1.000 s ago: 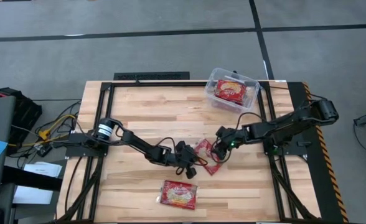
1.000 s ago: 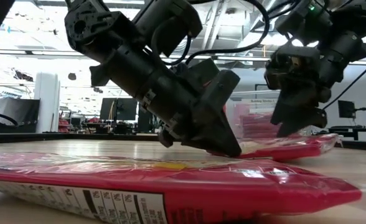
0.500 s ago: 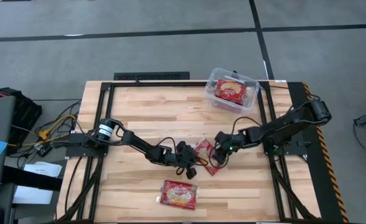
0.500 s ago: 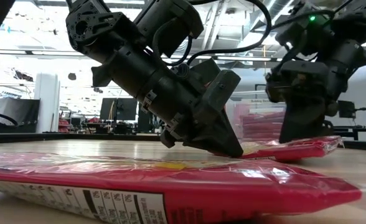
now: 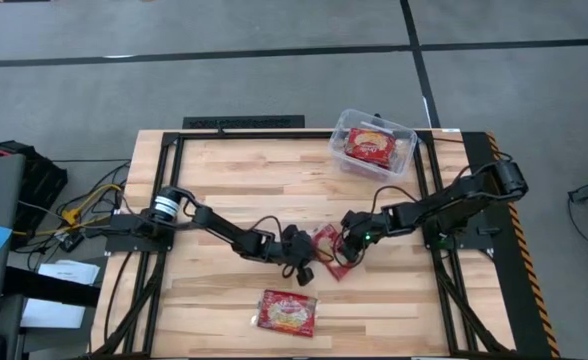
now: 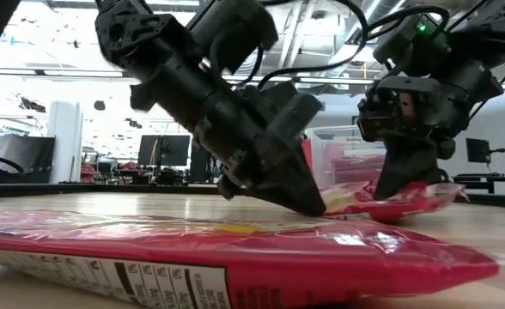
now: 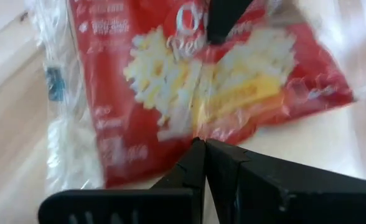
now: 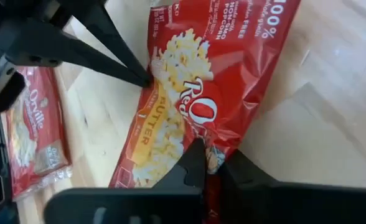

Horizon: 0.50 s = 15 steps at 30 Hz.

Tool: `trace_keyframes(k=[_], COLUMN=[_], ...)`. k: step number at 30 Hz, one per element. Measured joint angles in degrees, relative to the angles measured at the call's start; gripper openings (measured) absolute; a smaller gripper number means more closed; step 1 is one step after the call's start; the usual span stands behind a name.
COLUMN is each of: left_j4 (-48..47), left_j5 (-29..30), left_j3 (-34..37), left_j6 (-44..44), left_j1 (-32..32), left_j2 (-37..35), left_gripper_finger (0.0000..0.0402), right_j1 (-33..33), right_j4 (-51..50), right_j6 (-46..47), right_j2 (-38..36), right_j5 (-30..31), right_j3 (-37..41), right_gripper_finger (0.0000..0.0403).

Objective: Sort popcorn bags into baskets
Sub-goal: Put the red popcorn bag into the transparent bin

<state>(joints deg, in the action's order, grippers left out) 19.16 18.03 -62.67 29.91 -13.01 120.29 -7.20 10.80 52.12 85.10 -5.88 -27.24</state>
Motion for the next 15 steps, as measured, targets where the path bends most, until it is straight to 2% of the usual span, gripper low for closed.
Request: trace_keyframes(k=[4,9,12,15], left_j4=[-5.0,-17.4,-22.7,-25.0], left_j5=[-3.4,-4.3,-3.5,0.3], left_j3=[0.2,-0.1,0.0,-0.1], left_j6=[-1.0,-1.7,-3.3,-5.5], left_j1=[2.1,6.0,8.1,9.4], left_j2=[-6.4,-19.9,-28.4,-36.4], left_gripper_finger=[0.0000,0.0000,0.0000,0.0000], right_j1=[2.0,8.6,15.1,23.0], right_j4=[1.9,0.2,-6.8,-18.6], right_j6=[-0.3,-7.0,-12.1,-20.8], right_j2=[-0.4,-6.3,-10.9,-15.5], right_j5=[-2.2,-7.6,-10.4,-12.1], right_j3=[-0.3,-3.8,-7.6,-13.8], right_gripper_finger=[0.0033,0.0017,0.0017,0.0026])
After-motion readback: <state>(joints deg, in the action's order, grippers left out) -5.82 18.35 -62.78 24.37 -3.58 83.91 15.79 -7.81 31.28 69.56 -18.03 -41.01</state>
